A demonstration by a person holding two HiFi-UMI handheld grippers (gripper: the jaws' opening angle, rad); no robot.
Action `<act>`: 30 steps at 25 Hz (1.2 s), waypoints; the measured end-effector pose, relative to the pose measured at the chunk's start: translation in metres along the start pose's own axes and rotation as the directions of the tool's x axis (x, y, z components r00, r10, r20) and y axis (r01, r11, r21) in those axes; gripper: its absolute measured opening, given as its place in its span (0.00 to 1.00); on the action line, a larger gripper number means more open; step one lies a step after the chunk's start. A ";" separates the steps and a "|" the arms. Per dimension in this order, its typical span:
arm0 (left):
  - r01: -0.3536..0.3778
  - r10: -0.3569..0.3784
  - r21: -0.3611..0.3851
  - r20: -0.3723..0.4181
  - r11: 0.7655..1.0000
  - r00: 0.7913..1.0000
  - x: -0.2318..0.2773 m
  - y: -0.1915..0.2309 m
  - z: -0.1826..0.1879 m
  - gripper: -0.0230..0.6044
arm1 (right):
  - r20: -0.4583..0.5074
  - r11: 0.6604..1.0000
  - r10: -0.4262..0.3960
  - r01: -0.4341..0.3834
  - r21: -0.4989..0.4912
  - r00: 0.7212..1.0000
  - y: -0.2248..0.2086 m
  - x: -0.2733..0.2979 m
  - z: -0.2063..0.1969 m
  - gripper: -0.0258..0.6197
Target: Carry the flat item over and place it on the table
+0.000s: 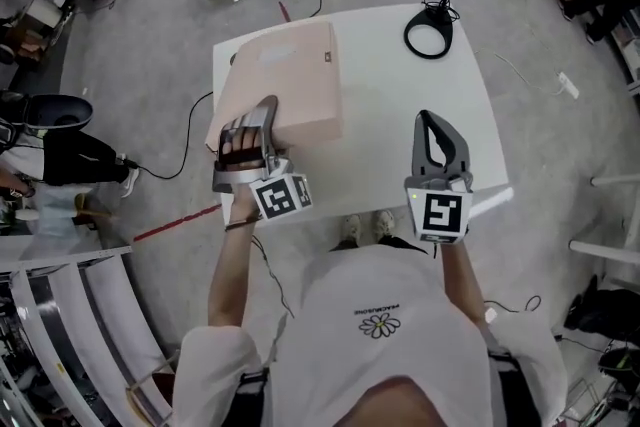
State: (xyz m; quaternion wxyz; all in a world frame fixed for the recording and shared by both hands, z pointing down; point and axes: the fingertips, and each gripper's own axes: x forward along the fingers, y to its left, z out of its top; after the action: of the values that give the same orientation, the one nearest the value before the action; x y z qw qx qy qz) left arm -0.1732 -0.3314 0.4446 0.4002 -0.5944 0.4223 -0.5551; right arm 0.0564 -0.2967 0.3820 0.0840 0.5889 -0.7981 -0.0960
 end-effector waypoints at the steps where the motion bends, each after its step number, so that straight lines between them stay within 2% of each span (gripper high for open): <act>1: 0.017 -0.017 -0.009 0.000 1.000 1.000 0.002 -0.005 0.000 0.51 | -0.004 1.000 -0.001 0.001 -0.006 1.000 -0.001 -0.001 -0.002 0.06; 4: 0.060 -0.061 -0.031 -0.007 0.998 0.998 0.006 -0.018 -0.001 0.51 | -0.036 1.000 -0.010 0.010 -0.007 0.999 -0.003 -0.004 -0.010 0.06; 8: 0.097 -0.097 -0.008 -0.013 0.995 0.995 0.012 -0.032 0.000 0.51 | -0.079 0.999 -0.028 0.030 0.018 0.996 -0.009 -0.007 -0.025 0.06; 12: 0.142 -0.141 0.011 -0.022 0.990 0.990 0.015 -0.048 0.000 0.51 | -0.076 1.000 -0.021 0.021 0.004 0.997 -0.010 -0.005 -0.028 0.06; 18: 0.170 -0.169 0.065 -0.029 0.983 0.985 0.013 -0.064 0.005 0.52 | -0.100 0.999 -0.023 0.027 0.043 0.995 -0.011 -0.009 -0.036 0.06; 26: 0.181 -0.179 0.077 -0.031 0.980 0.983 0.014 -0.069 0.003 0.54 | -0.092 0.999 0.015 -0.012 0.042 0.996 -0.001 -0.006 -0.036 0.06; 30: 0.242 -0.242 0.053 -0.012 0.969 0.970 0.015 -0.092 0.004 0.55 | -0.114 0.998 0.035 -0.028 0.061 0.993 0.001 -0.005 -0.041 0.06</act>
State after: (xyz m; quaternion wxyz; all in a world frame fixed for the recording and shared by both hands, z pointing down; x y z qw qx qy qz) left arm -0.1639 -0.3163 0.5364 0.3442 -0.6288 0.3325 -0.6128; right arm 0.0672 -0.2934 0.4215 0.1139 0.5830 -0.8036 -0.0365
